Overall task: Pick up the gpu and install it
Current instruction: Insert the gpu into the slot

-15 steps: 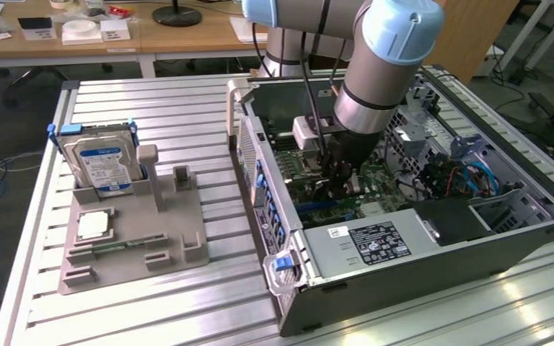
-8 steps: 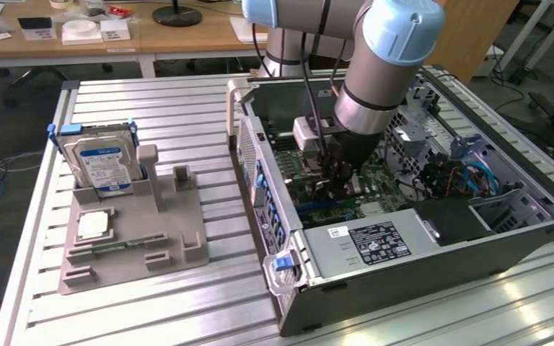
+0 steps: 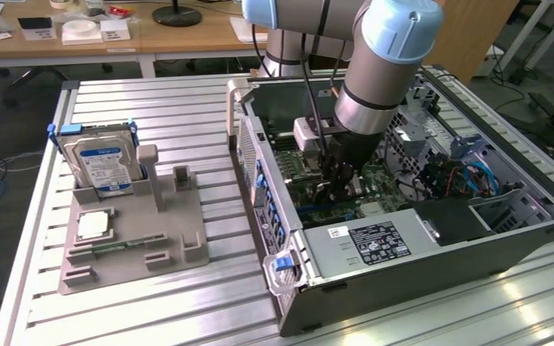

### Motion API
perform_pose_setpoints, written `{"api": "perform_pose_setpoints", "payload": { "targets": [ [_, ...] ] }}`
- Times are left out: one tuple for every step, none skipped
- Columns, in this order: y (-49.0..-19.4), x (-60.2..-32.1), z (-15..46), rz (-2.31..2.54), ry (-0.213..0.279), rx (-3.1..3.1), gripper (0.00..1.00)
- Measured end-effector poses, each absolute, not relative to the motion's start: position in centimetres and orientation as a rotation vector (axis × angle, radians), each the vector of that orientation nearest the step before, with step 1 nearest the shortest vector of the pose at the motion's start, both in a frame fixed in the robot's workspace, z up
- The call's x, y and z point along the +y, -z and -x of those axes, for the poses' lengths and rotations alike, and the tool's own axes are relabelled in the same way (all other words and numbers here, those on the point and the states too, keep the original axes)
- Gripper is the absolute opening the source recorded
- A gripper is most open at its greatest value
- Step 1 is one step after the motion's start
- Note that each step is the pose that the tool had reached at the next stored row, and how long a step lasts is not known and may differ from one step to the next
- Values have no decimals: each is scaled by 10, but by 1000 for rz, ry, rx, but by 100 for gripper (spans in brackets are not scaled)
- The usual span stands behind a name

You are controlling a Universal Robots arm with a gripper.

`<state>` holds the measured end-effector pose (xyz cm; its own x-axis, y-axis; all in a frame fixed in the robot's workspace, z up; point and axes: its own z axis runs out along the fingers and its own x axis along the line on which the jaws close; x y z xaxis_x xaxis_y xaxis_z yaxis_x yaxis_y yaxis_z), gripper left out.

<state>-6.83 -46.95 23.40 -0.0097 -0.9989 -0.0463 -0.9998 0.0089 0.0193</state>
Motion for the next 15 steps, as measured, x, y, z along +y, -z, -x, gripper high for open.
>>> {"api": "perform_pose_setpoints", "payload": {
  "targets": [
    [-234,-469,68,2197,-72,2218,28],
    [-234,-469,68,2197,-72,2218,28],
    [-234,-469,68,2197,-72,2218,28],
    [-234,-469,68,2197,-72,2218,28],
    [-234,-468,68,2196,-72,2218,28],
    [-234,-468,68,2197,-72,2218,28],
    [-234,-468,68,2197,-72,2218,28],
    [-234,-468,68,2197,-72,2218,28],
    [-234,-468,68,2197,-72,2218,28],
    [-234,-468,69,2197,-72,2218,28],
    [-234,-468,69,2197,-72,2218,28],
    [-233,-468,70,2196,-72,2218,28],
    [-233,-468,70,2197,-72,2218,28],
    [-233,-468,71,2196,-72,2218,28],
    [-233,-468,71,2197,-72,2218,28]
  ]
}}
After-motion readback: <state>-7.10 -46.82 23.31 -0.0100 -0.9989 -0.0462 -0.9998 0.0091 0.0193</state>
